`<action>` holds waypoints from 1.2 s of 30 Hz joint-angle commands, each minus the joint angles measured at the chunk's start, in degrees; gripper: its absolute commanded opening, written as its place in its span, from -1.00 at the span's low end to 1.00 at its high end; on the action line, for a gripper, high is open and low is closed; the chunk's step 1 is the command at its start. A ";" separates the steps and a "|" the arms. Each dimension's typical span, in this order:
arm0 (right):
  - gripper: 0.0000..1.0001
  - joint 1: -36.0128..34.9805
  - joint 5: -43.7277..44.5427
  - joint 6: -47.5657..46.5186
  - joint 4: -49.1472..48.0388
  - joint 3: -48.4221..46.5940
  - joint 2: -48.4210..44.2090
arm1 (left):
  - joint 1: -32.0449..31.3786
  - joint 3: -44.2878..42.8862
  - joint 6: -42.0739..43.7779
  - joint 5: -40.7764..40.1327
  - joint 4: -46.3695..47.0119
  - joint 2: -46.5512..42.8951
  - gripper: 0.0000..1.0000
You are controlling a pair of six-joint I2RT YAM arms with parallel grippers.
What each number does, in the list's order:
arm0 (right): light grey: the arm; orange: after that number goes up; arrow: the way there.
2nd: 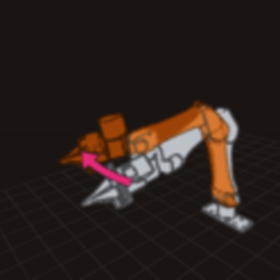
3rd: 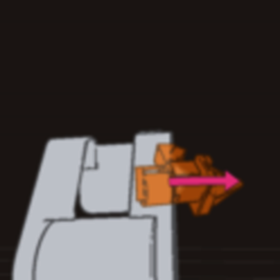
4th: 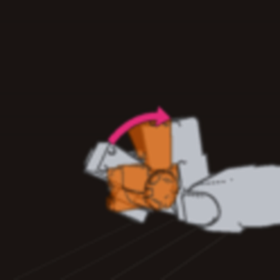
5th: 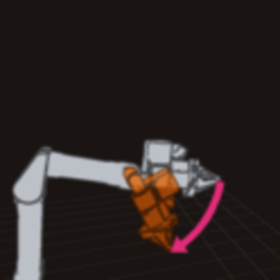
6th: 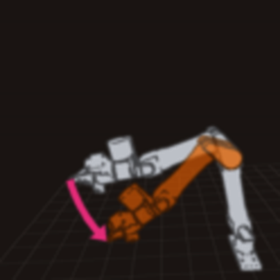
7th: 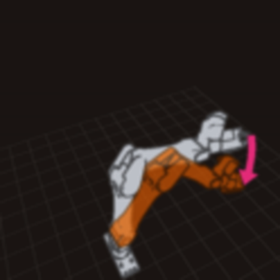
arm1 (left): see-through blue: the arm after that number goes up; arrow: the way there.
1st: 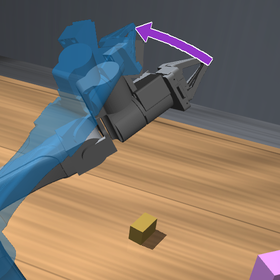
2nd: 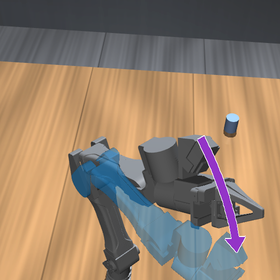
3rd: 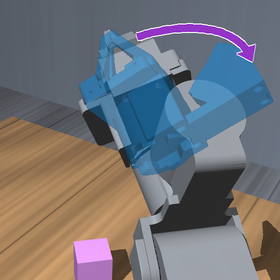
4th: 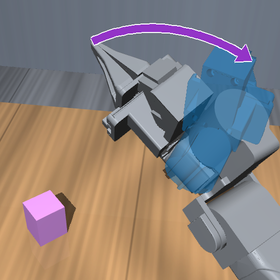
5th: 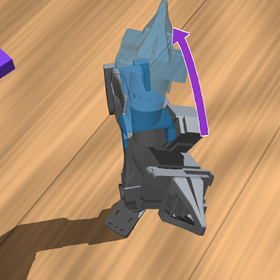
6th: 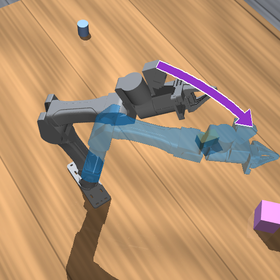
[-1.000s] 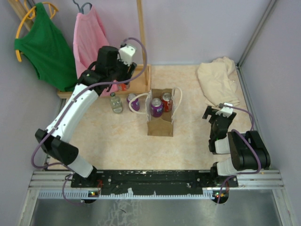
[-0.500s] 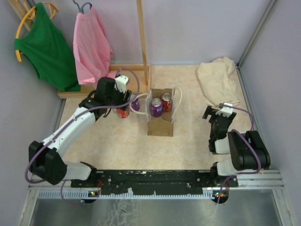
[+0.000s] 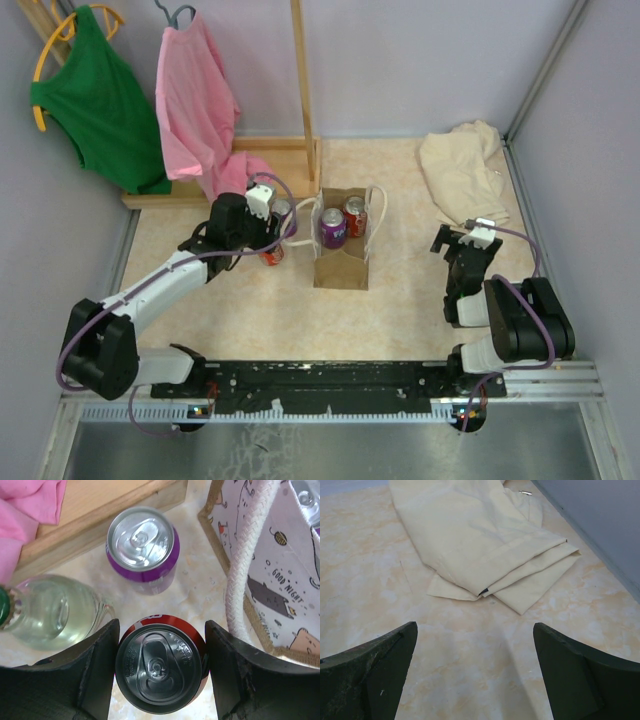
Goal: Take the beverage out of the canvas bag
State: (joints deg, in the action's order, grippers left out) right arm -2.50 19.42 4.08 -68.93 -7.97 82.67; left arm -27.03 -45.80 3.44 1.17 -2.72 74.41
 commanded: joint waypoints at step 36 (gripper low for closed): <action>0.98 -0.31 0.68 0.10 -2.41 -1.44 0.03 | -10.47 -18.99 4.25 -12.45 -8.31 3.30 0.99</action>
State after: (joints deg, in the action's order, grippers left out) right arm -2.50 19.42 4.10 -68.93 -7.99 82.67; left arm -36.58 -58.81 6.57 -8.80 -9.67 83.90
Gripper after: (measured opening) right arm 0.990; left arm 0.998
